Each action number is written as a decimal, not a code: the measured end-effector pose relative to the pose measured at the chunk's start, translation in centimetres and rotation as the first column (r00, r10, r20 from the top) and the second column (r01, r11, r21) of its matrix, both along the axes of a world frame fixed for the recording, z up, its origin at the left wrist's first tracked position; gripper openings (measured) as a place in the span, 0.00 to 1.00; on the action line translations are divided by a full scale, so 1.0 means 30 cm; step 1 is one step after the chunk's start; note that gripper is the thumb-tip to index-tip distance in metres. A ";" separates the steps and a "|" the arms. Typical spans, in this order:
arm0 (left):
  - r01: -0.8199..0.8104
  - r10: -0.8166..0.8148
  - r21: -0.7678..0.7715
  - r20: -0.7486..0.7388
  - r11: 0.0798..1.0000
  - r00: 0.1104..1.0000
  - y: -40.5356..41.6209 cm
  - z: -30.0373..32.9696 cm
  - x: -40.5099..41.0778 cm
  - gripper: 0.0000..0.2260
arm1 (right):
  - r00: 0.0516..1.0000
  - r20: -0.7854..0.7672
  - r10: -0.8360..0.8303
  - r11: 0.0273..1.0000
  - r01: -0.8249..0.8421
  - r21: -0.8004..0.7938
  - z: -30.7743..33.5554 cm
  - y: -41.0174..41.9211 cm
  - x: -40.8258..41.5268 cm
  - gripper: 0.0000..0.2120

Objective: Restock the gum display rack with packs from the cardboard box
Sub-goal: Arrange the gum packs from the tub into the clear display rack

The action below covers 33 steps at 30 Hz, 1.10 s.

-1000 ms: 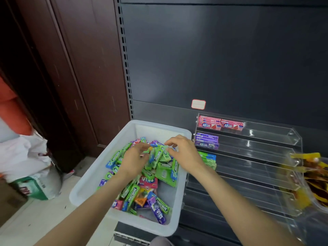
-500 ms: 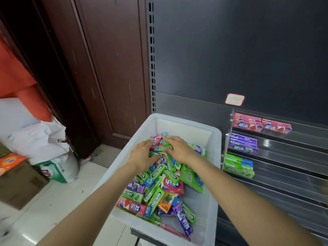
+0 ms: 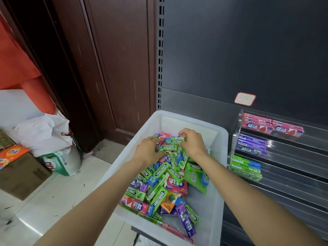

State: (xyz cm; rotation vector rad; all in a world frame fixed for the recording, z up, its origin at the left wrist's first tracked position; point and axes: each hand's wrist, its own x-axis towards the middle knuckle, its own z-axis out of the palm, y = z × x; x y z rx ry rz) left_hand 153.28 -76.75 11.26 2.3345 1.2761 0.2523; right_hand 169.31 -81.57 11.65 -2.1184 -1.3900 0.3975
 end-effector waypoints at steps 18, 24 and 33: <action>0.011 0.023 0.241 -0.137 0.970 0.990 0.008 -0.006 0.121 0.12 | 0.963 -0.264 -0.064 0.970 0.122 0.209 0.119 -0.157 0.096 0.09; -0.084 0.045 0.206 0.189 0.975 0.981 -0.066 0.082 0.139 0.11 | 0.957 -0.282 -0.067 0.939 0.156 0.308 0.161 -0.223 0.104 0.02; 0.107 -0.034 -0.085 0.603 0.991 0.797 -0.323 0.267 0.236 0.13 | 0.912 -0.407 -0.050 0.870 0.240 0.430 0.279 -0.490 0.197 0.09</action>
